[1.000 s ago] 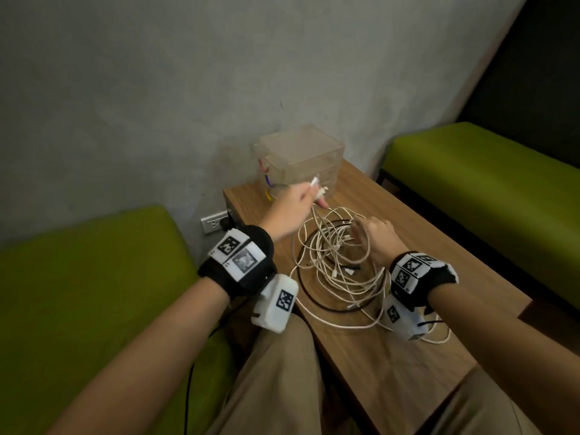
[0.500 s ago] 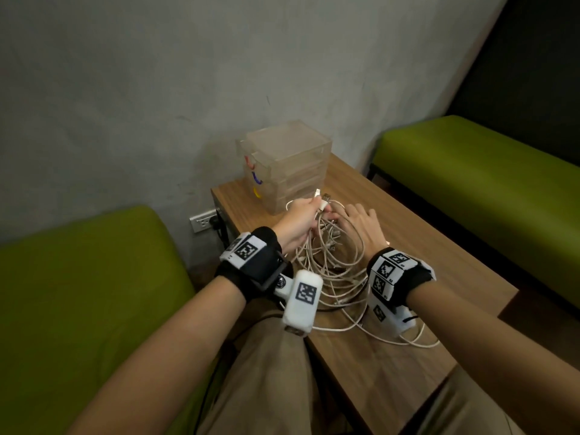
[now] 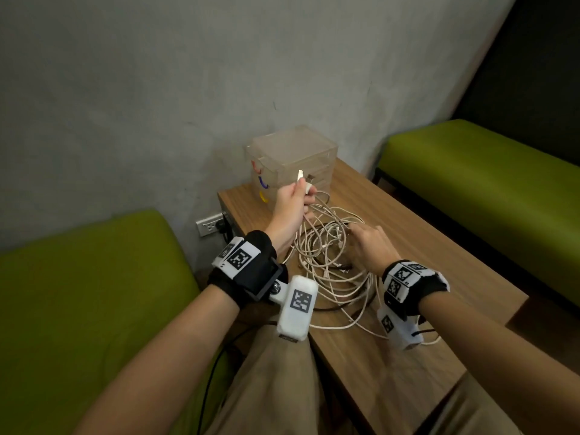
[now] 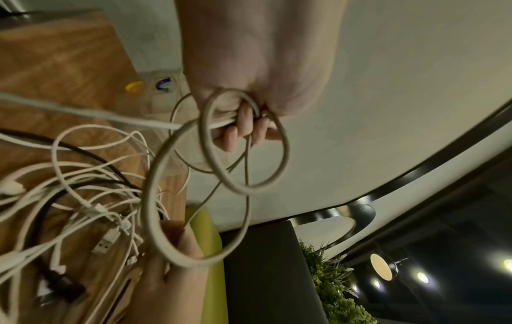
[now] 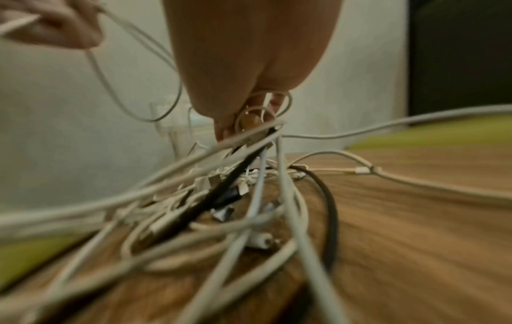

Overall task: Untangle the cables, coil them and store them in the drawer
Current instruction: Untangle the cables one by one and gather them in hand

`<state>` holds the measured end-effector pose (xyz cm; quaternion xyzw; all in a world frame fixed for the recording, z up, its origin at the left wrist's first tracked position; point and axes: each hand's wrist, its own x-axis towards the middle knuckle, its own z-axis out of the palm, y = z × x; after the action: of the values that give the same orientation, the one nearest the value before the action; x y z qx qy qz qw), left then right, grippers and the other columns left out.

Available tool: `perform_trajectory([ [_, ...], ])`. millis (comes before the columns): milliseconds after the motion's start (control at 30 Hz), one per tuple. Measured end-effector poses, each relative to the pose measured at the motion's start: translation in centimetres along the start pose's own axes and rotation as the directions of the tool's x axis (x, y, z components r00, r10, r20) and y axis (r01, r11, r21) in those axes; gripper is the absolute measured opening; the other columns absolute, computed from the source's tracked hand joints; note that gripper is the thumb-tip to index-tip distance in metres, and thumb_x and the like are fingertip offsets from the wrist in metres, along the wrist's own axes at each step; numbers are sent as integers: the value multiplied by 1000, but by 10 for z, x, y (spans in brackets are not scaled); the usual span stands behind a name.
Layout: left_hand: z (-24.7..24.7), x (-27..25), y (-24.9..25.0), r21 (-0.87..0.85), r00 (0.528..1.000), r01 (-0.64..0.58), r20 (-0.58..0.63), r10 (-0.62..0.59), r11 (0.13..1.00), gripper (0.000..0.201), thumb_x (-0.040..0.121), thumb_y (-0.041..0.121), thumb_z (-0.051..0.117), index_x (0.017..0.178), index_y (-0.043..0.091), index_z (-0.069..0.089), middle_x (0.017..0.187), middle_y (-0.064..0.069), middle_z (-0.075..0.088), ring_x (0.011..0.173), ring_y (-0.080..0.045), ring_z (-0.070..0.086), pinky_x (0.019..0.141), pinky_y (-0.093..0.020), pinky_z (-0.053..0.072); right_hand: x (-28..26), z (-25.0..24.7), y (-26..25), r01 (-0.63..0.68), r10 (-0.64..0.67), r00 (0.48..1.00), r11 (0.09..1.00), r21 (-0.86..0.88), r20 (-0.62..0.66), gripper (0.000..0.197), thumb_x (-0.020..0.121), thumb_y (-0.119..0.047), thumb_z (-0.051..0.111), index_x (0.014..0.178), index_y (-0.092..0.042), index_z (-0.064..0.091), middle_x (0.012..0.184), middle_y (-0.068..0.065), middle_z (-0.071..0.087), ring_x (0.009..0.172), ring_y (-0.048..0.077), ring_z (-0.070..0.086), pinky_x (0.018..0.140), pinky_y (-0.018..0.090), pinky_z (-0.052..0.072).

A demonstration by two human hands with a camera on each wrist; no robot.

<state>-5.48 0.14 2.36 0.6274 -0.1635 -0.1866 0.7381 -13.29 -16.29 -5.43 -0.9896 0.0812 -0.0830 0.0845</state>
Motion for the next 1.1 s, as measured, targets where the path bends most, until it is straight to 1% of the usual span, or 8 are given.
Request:
perform_trajectory([
  [267, -47, 20, 44, -11, 972, -189, -145, 186, 982, 36, 101, 21, 28, 70, 13, 46, 60, 3, 34, 34, 1, 35, 39, -12, 30, -18, 10, 48, -199, 185, 971, 977, 79, 150, 22, 94, -21, 48, 112, -15, 60, 115, 10, 62, 107, 27, 55, 91, 39, 44],
  [400, -49, 13, 36, 156, 970, -219, -75, 232, 963, 35, 100, 21, 29, 71, 17, 47, 62, 5, 38, 44, 1, 40, 46, -14, 31, 2, -10, 17, -121, 129, 987, 989, -82, 100, 29, 94, -24, 45, 122, -19, 51, 125, 4, 53, 117, 25, 45, 95, 40, 36],
  [600, -55, -7, 24, 168, 970, -236, -14, 242, 957, 34, 100, 21, 27, 71, 18, 44, 63, 6, 37, 47, 4, 42, 51, -13, 32, 42, -62, -94, 285, -238, 955, 901, 327, -177, 32, 96, -23, 43, 125, -10, 49, 111, -3, 53, 95, 3, 46, 81, 17, 33],
  [800, -88, -26, 50, 175, 965, -239, -69, 254, 955, 34, 101, 20, 26, 71, 16, 43, 54, 11, 42, 42, 3, 41, 47, -12, 32, 58, -71, -163, 456, -293, 868, 787, 414, -400, 12, 89, -11, 56, 96, -2, 61, 81, 7, 65, 66, 5, 48, 63, 12, 33],
  [867, -101, -35, 53, 446, 924, -305, -75, 375, 842, 33, 101, 19, 28, 74, 14, 47, 62, 6, 47, 55, -1, 48, 54, -20, 35, 61, -68, -173, 467, -326, 871, 780, 417, -367, 11, 90, -10, 55, 95, -2, 61, 80, 7, 65, 67, 10, 51, 62, 11, 35],
  [933, -120, -43, 52, 691, 818, -351, -103, 566, 632, 31, 99, 15, 30, 80, 6, 53, 73, -2, 51, 68, -14, 48, 62, -22, 30, 67, -63, -181, 378, -229, 913, 786, 489, -338, 13, 93, -10, 49, 93, -2, 59, 78, 5, 61, 68, 15, 53, 60, 12, 36],
  [1033, -145, -47, 58, 725, 656, -308, -307, 689, 616, 29, 99, 12, 32, 85, 1, 55, 82, -10, 55, 72, -16, 47, 64, -20, 29, 79, -44, -176, 156, 3, 966, 793, 589, -260, 14, 94, -11, 46, 94, -4, 58, 83, 13, 66, 74, 28, 61, 71, 26, 47],
  [1100, -148, -46, 62, 700, 699, -322, -278, 659, 637, 29, 99, 11, 32, 86, 1, 56, 83, -5, 57, 70, -9, 49, 64, -17, 33, 80, -31, -179, 124, -131, 991, 871, 475, -19, 17, 93, -11, 46, 101, -4, 59, 96, 20, 66, 90, 36, 62, 85, 43, 50],
])
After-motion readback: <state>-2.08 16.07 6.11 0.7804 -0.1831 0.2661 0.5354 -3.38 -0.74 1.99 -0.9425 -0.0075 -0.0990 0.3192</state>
